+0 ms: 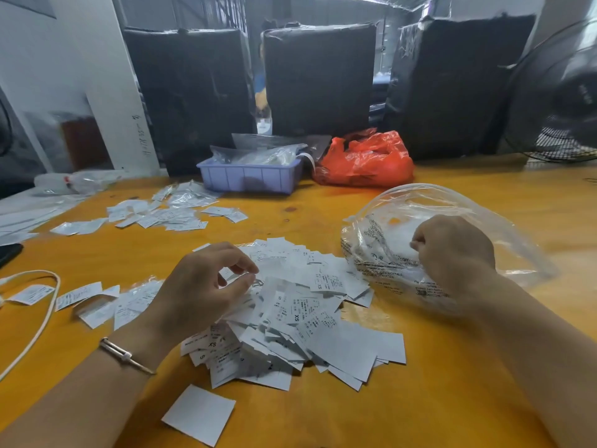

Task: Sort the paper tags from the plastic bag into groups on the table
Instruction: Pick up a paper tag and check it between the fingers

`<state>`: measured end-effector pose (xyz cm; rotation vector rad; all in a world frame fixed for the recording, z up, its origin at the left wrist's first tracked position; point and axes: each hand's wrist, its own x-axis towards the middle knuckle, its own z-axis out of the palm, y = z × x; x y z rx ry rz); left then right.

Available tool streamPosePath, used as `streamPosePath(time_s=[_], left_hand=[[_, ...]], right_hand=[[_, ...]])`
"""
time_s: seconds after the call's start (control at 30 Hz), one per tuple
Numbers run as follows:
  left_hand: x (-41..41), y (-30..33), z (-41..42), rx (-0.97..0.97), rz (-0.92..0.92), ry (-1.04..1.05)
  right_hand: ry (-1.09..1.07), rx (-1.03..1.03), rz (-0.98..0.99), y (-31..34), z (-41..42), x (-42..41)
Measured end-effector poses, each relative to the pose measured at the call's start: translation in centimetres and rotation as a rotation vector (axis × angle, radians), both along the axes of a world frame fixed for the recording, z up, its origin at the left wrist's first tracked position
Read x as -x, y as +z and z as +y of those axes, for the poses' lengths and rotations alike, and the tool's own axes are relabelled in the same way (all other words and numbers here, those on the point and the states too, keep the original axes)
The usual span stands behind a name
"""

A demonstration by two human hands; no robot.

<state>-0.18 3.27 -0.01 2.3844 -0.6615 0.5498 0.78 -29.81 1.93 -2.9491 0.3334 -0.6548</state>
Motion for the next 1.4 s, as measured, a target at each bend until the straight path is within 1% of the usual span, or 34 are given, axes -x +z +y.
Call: streamPosePath(time_s=[0.17,0.3,0.33,0.5,0.57,0.63,0.7,0.77,0.83,0.9,0.93,1.0,1.07,1.1,1.2,1.3,1.4], left_hand=[[0.1,-0.1,-0.1,-0.001,0.003,-0.013],[0.2,0.0,-0.1,0.0,0.006,-0.017],[0.2,0.0,-0.1,0.0,0.003,-0.019],[0.2,0.0,-0.2,-0.012,0.01,-0.022],[0.2,0.0,-0.2,-0.01,0.01,-0.031],[0.3,0.0,-0.2,-0.008,0.011,-0.036],[0.3,0.0,-0.3,0.001,0.016,-0.032],[0.3,0.0,-0.5,0.026,0.026,-0.028],[0.4,0.0,-0.9,0.078,0.035,-0.032],[0.6,0.3,-1.2,0.161,0.094,-0.032],[0.8,0.6,-1.4,0.206,0.152,-0.037],[1.1,1.0,-2.0,0.29,0.302,-0.096],[1.7,1.3,-2.8,0.35,0.437,-0.201],[2.0,1.4,-3.1,0.366,0.474,-0.241],[2.5,1.4,-3.9,0.415,0.515,-0.287],[2.5,1.5,-3.8,0.477,0.535,-0.27],[2.4,1.8,-3.3,0.488,0.526,-0.251]], right_hand=[[0.031,-0.015,-0.18,0.4,0.2,0.2],[0.031,-0.004,-0.177,0.2,0.1,0.0],[0.037,-0.018,-0.204,0.1,0.1,-0.1],[0.134,-0.012,-0.567,0.4,0.9,0.5],[0.197,-0.055,-0.597,0.5,1.0,0.4],[0.253,-0.152,-0.607,0.5,1.1,0.5],[0.344,-0.347,-0.598,0.5,1.8,0.9],[0.459,-0.638,-0.519,0.7,3.2,1.6],[0.57,-0.93,-0.332,0.9,5.1,2.5],[0.677,-1.089,-0.13,0.7,7.0,3.6],[0.73,-1.122,-0.055,0.5,7.9,4.0],[0.812,-1.139,0.027,0.1,9.2,4.8],[0.862,-1.158,0.044,-0.1,9.9,5.4],[0.878,-1.171,0.047,-0.1,10.0,5.6],[0.907,-1.187,0.049,0.0,10.1,5.7],[0.903,-1.181,0.021,-0.2,9.9,5.4],[0.859,-1.173,-0.02,-0.3,9.4,5.0]])
